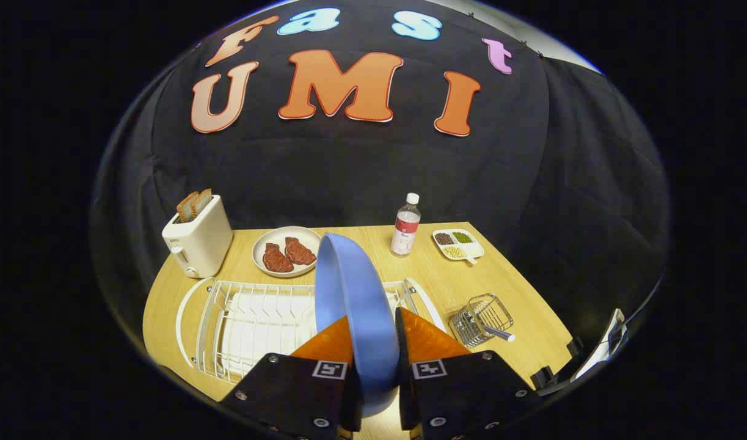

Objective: Take the plate from the dish rack, then take the spoon from the basket and place it into the plate.

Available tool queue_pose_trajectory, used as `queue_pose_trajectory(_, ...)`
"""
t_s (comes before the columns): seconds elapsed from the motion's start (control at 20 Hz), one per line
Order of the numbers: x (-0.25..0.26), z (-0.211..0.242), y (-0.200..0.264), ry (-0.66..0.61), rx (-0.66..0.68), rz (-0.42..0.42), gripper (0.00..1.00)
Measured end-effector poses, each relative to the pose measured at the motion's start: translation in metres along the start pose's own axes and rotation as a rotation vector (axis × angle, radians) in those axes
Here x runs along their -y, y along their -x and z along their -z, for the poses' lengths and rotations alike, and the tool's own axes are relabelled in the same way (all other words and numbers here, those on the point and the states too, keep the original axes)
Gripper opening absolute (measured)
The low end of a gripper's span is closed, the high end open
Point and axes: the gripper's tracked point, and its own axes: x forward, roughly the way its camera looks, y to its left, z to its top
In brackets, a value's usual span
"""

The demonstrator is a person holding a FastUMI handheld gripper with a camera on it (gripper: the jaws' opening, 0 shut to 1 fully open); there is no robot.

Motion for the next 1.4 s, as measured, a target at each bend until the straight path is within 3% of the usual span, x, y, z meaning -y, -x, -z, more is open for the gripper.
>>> queue_pose_trajectory(0.9, 0.049, 0.129, 0.098, -0.391, -0.09, -0.073, 0.24)
queue_pose_trajectory(1.4, 0.041, 0.215, 0.084, -0.613, -0.204, -0.148, 0.24)
